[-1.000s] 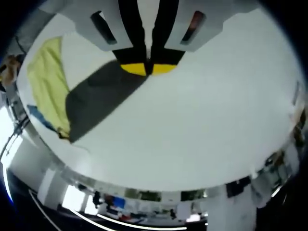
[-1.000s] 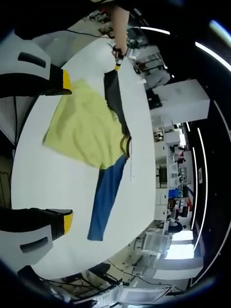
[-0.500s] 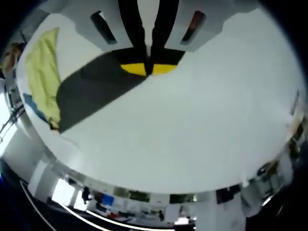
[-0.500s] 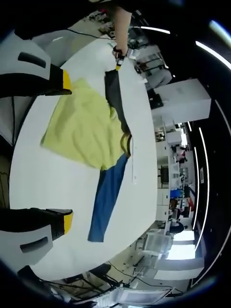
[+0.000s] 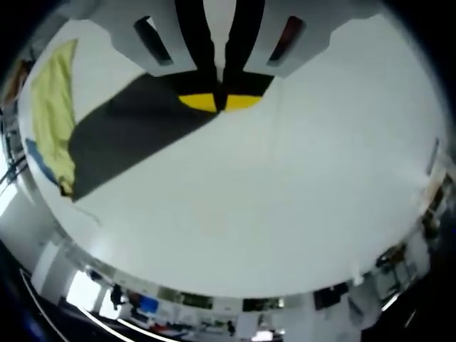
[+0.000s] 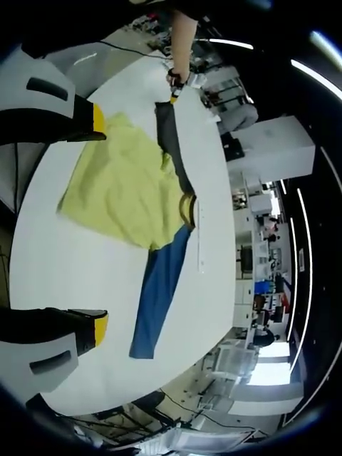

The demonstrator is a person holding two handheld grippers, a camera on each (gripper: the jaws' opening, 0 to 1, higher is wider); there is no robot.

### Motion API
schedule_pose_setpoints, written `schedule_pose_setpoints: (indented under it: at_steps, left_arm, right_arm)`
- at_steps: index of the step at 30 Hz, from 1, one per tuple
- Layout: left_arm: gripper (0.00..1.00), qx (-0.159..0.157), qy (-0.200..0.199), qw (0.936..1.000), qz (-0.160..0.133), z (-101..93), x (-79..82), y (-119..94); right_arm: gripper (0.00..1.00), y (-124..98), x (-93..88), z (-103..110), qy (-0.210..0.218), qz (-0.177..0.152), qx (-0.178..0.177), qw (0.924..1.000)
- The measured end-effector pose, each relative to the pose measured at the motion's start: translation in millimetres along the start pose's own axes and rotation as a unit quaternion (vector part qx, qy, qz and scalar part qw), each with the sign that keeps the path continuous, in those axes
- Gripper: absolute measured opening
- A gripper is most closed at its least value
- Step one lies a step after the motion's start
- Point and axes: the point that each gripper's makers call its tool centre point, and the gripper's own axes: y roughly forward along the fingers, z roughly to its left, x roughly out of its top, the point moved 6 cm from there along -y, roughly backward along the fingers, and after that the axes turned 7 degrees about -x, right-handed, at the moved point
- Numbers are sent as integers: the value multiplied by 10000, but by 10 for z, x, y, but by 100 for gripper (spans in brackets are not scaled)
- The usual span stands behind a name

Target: Fold the garment on the visible template until the final outline fits inside the template.

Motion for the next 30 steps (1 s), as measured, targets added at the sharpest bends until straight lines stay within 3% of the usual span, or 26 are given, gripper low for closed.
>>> schedule_pose_setpoints:
  at_steps: [20,30]
  left_arm:
    - [0,282,129,9986,422,132,-96,216]
    - [0,393,144,9979,490,174,-77,268]
  right_arm:
    - [97,259,-35,1,71,213,72,9997]
    - [96,264,-94,-22,112,272,42,9996]
